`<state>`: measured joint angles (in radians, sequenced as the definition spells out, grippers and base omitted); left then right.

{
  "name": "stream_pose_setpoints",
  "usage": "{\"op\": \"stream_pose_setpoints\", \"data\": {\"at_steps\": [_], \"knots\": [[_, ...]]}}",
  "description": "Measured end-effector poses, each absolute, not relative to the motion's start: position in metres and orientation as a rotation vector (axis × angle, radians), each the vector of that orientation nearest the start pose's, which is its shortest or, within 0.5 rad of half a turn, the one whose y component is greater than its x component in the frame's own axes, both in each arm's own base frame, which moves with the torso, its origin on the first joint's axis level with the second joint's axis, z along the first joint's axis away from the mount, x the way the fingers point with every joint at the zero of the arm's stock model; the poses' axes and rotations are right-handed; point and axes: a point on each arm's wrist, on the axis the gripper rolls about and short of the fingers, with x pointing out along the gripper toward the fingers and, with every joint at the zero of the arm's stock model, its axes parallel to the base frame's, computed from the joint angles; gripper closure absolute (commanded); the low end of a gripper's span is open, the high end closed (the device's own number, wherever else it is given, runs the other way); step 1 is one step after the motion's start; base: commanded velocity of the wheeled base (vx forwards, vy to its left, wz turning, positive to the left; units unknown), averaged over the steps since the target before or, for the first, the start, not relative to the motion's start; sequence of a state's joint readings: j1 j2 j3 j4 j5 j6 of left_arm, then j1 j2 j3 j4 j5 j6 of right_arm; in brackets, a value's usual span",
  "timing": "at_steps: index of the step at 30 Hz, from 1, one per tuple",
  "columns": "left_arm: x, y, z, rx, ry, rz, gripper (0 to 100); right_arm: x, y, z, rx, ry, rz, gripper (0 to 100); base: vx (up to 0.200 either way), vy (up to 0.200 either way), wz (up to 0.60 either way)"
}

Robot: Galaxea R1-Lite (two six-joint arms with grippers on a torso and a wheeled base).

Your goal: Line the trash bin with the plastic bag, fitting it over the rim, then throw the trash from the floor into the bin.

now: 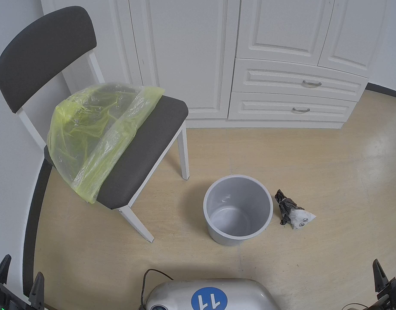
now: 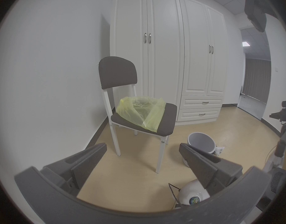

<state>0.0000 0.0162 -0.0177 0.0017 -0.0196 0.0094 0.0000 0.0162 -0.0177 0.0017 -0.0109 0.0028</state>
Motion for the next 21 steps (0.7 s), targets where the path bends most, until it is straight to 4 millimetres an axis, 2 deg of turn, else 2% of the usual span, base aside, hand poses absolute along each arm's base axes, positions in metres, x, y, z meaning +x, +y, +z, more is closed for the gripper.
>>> {"op": "stream_pose_setpoints", "data": {"at_steps": [21], "knots": [[-0.0229,-0.0006,0.0806,0.018,0.0,-0.021,0,-0.0229,-0.0001,0.0805,-0.01,0.001,-0.01,0,0.0,0.0,0.0]]}}
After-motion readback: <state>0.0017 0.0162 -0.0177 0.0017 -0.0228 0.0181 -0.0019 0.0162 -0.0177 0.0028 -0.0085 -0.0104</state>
